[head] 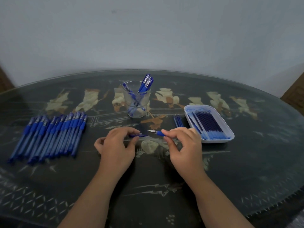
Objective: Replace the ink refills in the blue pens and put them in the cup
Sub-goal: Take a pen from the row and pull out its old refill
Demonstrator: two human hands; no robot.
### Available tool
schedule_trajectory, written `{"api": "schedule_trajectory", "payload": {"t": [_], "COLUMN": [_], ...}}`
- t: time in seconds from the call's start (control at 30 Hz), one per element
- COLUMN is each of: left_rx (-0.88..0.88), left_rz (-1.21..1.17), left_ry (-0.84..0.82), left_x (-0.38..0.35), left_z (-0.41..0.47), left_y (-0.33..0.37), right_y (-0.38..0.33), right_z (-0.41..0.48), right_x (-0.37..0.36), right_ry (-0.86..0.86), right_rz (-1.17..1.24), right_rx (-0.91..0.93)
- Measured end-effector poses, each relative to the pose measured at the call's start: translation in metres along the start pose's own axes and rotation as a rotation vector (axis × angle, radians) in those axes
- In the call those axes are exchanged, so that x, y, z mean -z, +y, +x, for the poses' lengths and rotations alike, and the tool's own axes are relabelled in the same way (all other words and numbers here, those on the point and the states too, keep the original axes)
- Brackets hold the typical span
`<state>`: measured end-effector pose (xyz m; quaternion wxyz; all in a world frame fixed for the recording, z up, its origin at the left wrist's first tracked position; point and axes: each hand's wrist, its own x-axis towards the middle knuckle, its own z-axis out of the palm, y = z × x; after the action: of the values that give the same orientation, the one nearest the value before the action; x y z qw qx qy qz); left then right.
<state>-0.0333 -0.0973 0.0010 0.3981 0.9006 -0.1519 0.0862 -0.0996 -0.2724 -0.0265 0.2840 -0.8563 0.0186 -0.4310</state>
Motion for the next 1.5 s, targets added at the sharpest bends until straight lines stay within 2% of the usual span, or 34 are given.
{"api": "schedule_trajectory", "payload": {"t": [0.2, 0.33, 0.43, 0.53, 0.63, 0.9, 1.03, 1.2, 1.33, 1.5], "left_rx": [-0.015, -0.088, -0.065, -0.059, -0.062, -0.264, -0.226, -0.168, -0.222, -0.208], "left_rz": [0.09, -0.074, -0.175, -0.204, -0.135, 0.015, -0.009, -0.18, -0.202, -0.231], "left_ry": [-0.016, -0.021, -0.069, -0.036, 0.025, 0.092, 0.074, -0.065, -0.057, -0.052], "left_x": [-0.003, 0.003, 0.006, 0.004, 0.002, -0.011, -0.011, -0.007, -0.006, -0.006], "left_z": [0.0, -0.005, -0.01, -0.011, -0.012, -0.007, -0.006, -0.003, 0.0, 0.001], "left_y": [-0.002, 0.008, 0.013, 0.007, 0.004, -0.003, -0.003, -0.003, -0.006, -0.006], "right_y": [0.002, 0.002, 0.001, -0.001, -0.004, -0.003, -0.005, -0.004, -0.004, -0.004], "right_z": [0.0, 0.001, 0.0, 0.001, 0.0, 0.0, 0.0, 0.0, -0.001, 0.0], "right_x": [-0.002, -0.002, -0.002, -0.002, -0.001, -0.002, -0.001, -0.002, -0.002, -0.002], "right_ry": [-0.055, -0.089, -0.095, -0.109, -0.136, -0.147, -0.138, -0.126, -0.121, -0.119], "right_rz": [0.011, 0.005, 0.021, 0.041, 0.018, 0.023, 0.035, 0.024, 0.025, 0.029], "right_rx": [-0.031, -0.029, -0.013, 0.013, 0.04, 0.053, 0.045, 0.036, 0.044, 0.054]}}
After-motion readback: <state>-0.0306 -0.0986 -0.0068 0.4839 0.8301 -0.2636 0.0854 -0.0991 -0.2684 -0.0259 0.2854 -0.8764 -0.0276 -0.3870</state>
